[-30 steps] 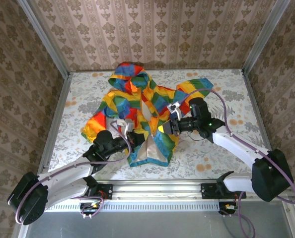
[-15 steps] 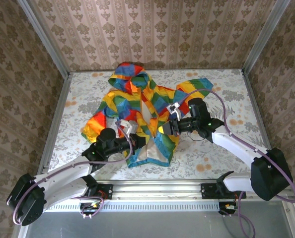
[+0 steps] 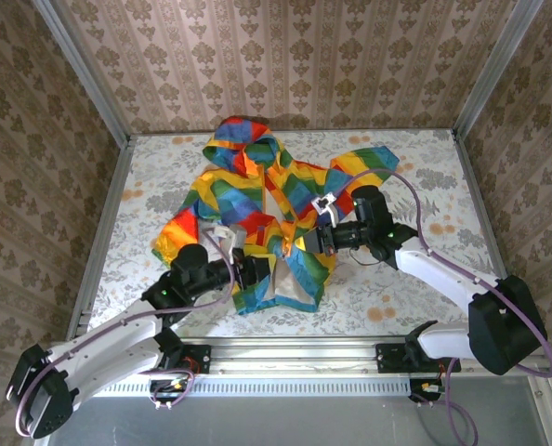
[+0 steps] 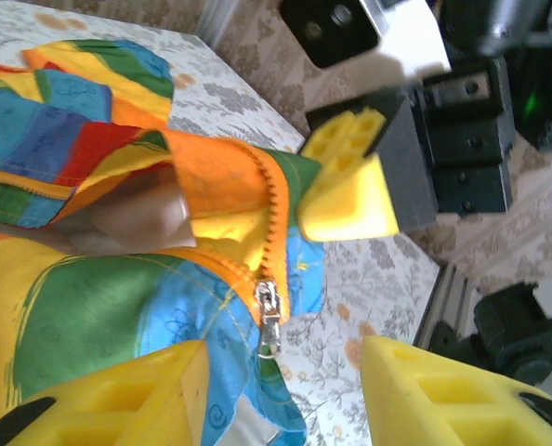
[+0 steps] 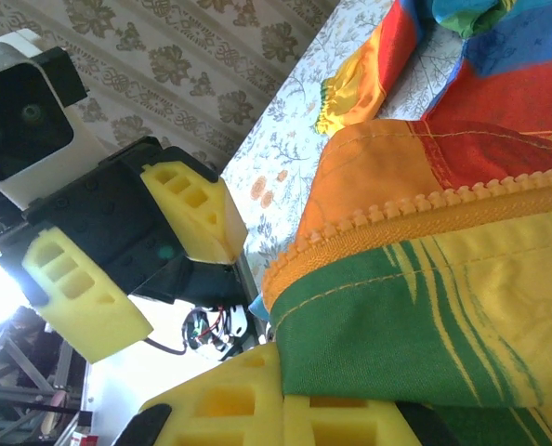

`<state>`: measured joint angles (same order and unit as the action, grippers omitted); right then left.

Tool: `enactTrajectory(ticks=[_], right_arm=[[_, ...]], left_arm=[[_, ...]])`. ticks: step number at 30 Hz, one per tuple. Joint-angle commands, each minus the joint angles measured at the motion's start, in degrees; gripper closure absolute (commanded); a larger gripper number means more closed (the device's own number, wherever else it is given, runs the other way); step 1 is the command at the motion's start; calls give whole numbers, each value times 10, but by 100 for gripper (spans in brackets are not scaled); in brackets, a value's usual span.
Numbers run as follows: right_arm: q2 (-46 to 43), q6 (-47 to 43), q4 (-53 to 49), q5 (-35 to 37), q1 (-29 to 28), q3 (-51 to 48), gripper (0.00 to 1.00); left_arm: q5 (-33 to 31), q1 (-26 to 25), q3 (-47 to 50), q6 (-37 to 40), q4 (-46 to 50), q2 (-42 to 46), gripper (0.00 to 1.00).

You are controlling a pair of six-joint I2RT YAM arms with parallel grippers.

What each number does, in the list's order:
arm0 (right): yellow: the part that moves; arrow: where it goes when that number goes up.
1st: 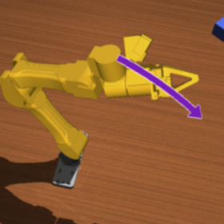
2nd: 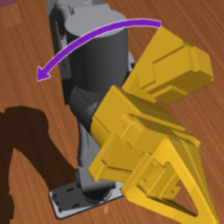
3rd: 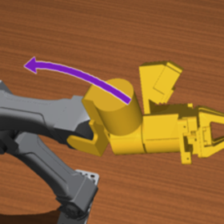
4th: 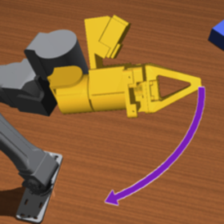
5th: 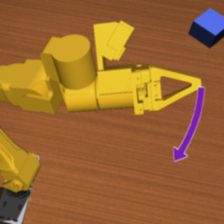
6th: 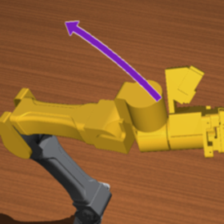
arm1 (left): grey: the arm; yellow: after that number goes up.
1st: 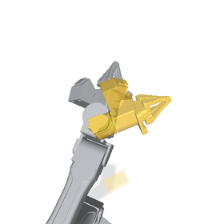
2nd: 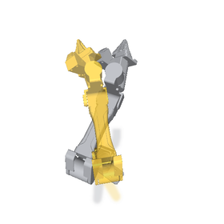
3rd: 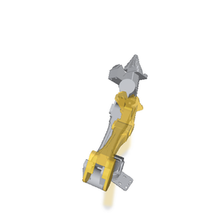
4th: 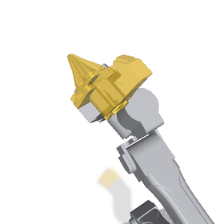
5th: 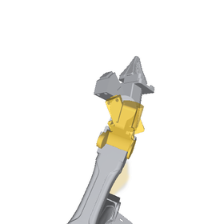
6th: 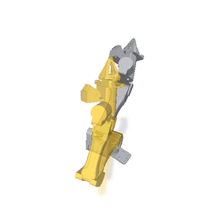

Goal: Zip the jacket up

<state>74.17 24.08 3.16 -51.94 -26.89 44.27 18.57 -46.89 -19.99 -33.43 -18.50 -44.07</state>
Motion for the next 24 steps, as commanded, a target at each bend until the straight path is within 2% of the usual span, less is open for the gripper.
enactTrajectory(ticks=[1,6,12,15,24], right_arm=[[1,11,27,-14,-6,-8,100],[3,15,39,-13,-13,-17,100],[4,16,40,-11,-17,-20,100],[3,15,38,-4,-17,-21,100],[8,16,28,21,-17,-20,100]], left_arm=[[-58,-4,21,-113,-3,8,54],[-70,-19,26,-197,-31,-26,51],[-39,-23,36,-243,-156,-95,53],[-24,-24,35,-255,-196,-121,62],[-1,-28,25,-245,-168,-120,99]])
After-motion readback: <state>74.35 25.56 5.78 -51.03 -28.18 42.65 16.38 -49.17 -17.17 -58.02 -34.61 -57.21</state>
